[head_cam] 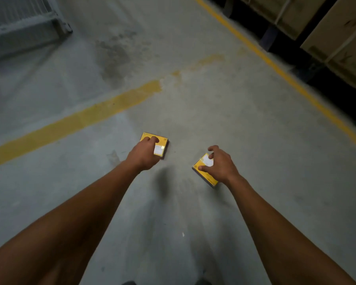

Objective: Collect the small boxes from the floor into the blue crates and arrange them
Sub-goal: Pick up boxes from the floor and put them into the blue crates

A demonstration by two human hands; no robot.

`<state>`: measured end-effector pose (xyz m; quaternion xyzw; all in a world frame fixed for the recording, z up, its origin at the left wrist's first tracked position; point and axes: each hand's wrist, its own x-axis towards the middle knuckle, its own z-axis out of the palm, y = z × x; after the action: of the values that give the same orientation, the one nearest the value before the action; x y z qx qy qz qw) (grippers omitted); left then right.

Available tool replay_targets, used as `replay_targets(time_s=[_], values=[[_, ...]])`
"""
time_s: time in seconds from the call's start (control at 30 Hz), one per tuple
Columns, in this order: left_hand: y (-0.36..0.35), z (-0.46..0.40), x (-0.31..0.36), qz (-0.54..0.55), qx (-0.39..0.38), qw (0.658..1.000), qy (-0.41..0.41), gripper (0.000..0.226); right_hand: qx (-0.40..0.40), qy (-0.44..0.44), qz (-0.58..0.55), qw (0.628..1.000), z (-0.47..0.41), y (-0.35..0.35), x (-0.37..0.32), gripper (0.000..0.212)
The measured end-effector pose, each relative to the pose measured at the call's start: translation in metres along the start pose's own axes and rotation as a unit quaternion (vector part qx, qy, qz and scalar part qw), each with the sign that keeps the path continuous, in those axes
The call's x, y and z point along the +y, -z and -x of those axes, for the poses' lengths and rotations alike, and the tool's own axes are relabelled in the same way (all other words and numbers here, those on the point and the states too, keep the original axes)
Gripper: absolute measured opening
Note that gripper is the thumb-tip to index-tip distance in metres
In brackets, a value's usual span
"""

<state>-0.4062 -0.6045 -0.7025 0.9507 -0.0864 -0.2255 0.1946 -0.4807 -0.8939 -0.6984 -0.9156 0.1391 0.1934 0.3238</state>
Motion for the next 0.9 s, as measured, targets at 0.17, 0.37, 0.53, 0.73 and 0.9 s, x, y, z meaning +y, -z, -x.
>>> replay_targets(time_s=[0.17, 0.37, 0.53, 0.73, 0.9], values=[[-0.063, -0.055, -0.035, -0.079, -0.029, 0.996, -0.01, 0.085, -0.015, -0.001, 0.082, 0.997, -0.051, -0.049, 0.043, 0.1], [-0.098, -0.115, -0.061, -0.183, -0.054, 0.981, -0.032, 0.12, -0.082, -0.003, 0.205, 0.975, -0.105, -0.087, 0.074, 0.138], [-0.106, -0.148, -0.072, -0.247, -0.052, 0.967, -0.034, 0.134, -0.14, -0.006, 0.291, 0.946, -0.138, -0.103, 0.087, 0.168], [-0.11, -0.159, -0.08, -0.325, -0.037, 0.942, -0.075, 0.125, -0.136, -0.035, 0.323, 0.936, -0.146, -0.105, 0.089, 0.166], [-0.092, -0.152, -0.075, -0.103, 0.005, 0.995, -0.012, 0.127, -0.045, -0.05, 0.113, 0.991, -0.154, -0.085, 0.082, 0.143]])
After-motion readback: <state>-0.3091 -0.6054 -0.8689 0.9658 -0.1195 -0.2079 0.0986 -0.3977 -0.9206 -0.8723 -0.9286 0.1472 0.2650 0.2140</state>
